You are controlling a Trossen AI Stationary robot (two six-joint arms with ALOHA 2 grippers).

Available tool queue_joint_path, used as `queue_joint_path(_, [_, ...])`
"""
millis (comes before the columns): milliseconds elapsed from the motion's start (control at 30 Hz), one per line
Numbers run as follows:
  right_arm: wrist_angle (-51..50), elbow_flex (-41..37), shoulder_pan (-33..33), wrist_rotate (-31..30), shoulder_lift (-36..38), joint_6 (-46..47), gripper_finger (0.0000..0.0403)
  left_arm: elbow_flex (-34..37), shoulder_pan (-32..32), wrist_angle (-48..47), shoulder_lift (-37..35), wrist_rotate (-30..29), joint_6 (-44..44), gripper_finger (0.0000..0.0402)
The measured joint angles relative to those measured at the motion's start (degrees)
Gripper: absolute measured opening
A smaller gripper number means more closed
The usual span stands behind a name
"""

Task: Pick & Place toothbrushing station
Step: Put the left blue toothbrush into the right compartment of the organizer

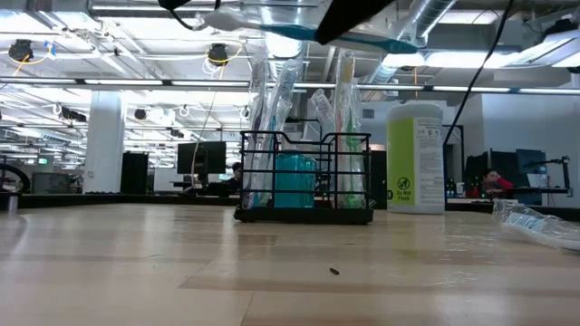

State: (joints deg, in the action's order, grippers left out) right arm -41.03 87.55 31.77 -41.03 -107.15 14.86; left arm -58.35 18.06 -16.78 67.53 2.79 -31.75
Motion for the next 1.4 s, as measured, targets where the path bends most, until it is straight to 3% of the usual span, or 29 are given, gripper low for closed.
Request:
queue_joint_path(567, [-0.1, -4.5, 3.8, -8.9, 1.7, 12.2, 0.0006, 0.0, 0.0, 0.2, 0.0, 0.0, 0.0, 0.0046])
queue_joint_path(900, [5.5, -12.1, 7.3, -20.3, 7.6, 21.0, 0.0006, 0.0, 0.0, 0.5, 0.0, 0.0, 1.8, 0.0047])
queue_joint_path(1100, [16.7, -21.8, 8.7, -28.1, 13.1, 24.1, 0.0006, 0.0, 0.0, 1.1, 0.0, 0.0, 3.0, 0.0047])
queue_joint_path(1400, [35.4, -34.3, 8.2, -33.3, 18.4, 21.5, 0.0006, 0.0, 0.0, 2.6, 0.0, 0.0, 4.7, 0.0047])
